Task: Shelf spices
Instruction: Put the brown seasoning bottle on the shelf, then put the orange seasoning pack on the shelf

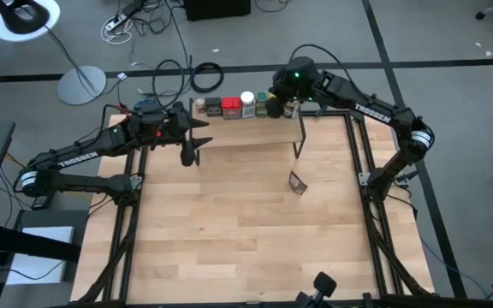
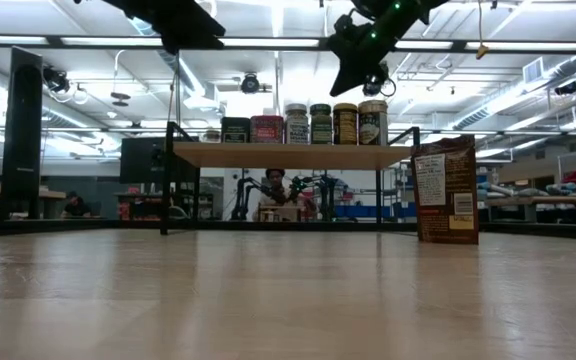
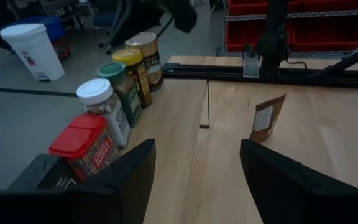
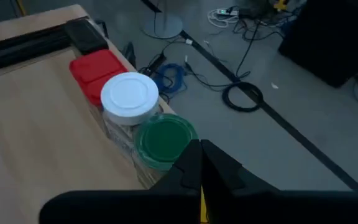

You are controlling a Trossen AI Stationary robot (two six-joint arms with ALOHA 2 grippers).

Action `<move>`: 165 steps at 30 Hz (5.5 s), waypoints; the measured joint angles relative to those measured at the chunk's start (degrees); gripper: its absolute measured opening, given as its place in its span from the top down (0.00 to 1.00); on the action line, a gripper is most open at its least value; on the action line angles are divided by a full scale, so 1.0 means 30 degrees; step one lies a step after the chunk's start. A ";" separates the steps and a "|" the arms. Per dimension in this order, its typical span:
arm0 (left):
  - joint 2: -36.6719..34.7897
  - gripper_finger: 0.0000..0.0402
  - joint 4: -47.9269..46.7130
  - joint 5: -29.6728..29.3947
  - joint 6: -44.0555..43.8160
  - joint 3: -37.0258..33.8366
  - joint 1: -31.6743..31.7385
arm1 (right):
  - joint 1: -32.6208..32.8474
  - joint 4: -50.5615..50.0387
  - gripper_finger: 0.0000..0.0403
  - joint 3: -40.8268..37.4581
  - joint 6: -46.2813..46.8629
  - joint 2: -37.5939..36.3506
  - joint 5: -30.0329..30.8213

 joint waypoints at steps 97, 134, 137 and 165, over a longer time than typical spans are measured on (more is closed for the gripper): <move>0.0000 0.41 0.3174 -0.0477 -0.0138 -0.3024 -0.0641 | 1.2307 -1.1717 0.37 -0.7503 1.5978 -0.2280 0.1058; 0.0029 0.41 0.3138 -0.0492 -0.2637 -0.3024 -0.0641 | 0.6820 -1.2501 1.00 0.2164 0.3362 -0.2273 0.3271; 0.0029 0.41 0.3147 -0.0492 -0.2744 -0.3024 -0.0641 | 0.4771 -1.2487 1.00 0.2922 0.1952 -0.2193 0.2256; 0.0029 0.41 0.2535 -0.0499 -0.3140 -0.3024 -0.0641 | 0.0949 -1.1018 1.00 0.2900 -0.3017 0.0110 -0.0432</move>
